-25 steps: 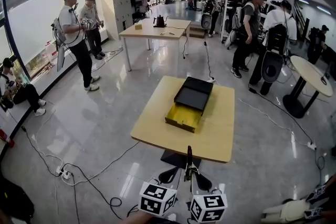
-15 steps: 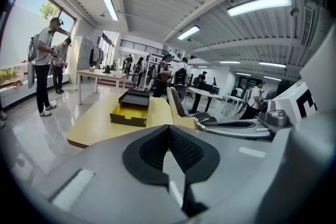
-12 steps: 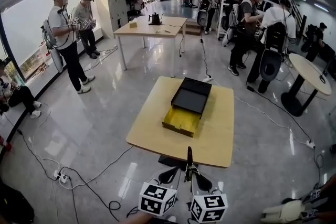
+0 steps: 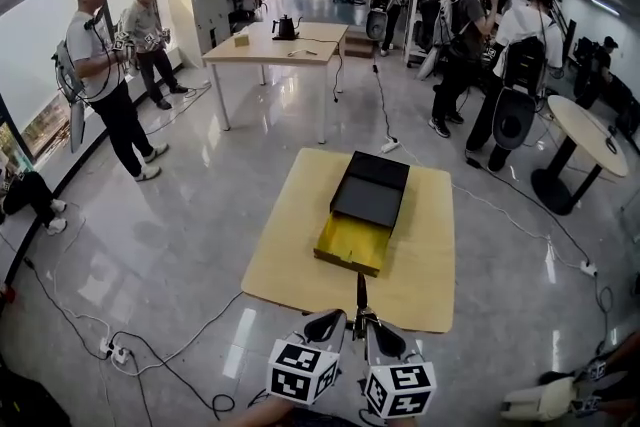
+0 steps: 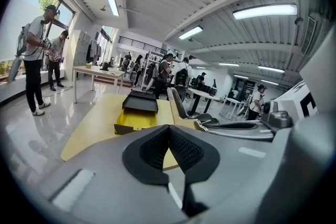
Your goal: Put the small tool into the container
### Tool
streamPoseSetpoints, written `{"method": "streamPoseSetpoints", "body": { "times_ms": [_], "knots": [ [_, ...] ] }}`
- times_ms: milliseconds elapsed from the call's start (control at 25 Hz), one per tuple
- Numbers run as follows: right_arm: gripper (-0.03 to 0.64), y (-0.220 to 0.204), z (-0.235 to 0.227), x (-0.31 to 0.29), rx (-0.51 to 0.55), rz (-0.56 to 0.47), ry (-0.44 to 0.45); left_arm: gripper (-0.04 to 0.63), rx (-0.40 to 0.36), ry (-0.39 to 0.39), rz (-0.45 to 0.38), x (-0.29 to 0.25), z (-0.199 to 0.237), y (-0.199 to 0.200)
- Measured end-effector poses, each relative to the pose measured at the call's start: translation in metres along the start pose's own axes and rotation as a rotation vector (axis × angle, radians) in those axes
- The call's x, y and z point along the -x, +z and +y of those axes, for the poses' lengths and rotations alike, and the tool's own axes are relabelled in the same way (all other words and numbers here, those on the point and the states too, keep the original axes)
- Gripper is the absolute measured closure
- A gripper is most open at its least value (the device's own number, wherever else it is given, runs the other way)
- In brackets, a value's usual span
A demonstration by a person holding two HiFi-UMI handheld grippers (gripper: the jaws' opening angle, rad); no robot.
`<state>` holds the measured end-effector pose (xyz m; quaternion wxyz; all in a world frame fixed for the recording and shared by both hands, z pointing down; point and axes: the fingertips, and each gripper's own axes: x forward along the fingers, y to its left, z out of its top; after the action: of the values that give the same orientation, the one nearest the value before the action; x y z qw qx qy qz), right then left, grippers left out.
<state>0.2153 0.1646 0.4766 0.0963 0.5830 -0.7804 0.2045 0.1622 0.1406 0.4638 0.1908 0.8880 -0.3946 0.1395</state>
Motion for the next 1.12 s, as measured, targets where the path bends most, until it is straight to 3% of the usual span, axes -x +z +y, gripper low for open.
{"method": "streamPoseSetpoints", "body": {
  "times_ms": [160,480,800,920,1120],
  "knots": [
    [0.609,0.043,0.011,-0.100,-0.001,0.009,-0.016,0.594,-0.002,-0.015,0.008,-0.044,0.092,0.045],
    [0.609,0.089,0.051,-0.247,0.007,0.045,-0.043,0.594,0.010,-0.047,0.028,-0.087,0.238,0.094],
    [0.609,0.176,0.129,-0.464,0.026,0.066,-0.093,0.594,0.016,-0.090,0.023,-0.133,0.467,0.189],
    [0.609,0.201,0.151,-0.507,0.002,0.065,-0.100,0.594,0.016,-0.104,0.026,-0.137,0.515,0.214],
    [0.609,0.198,0.169,-0.574,0.038,0.070,-0.136,0.594,0.019,-0.123,0.023,-0.158,0.584,0.213]
  ]
}}
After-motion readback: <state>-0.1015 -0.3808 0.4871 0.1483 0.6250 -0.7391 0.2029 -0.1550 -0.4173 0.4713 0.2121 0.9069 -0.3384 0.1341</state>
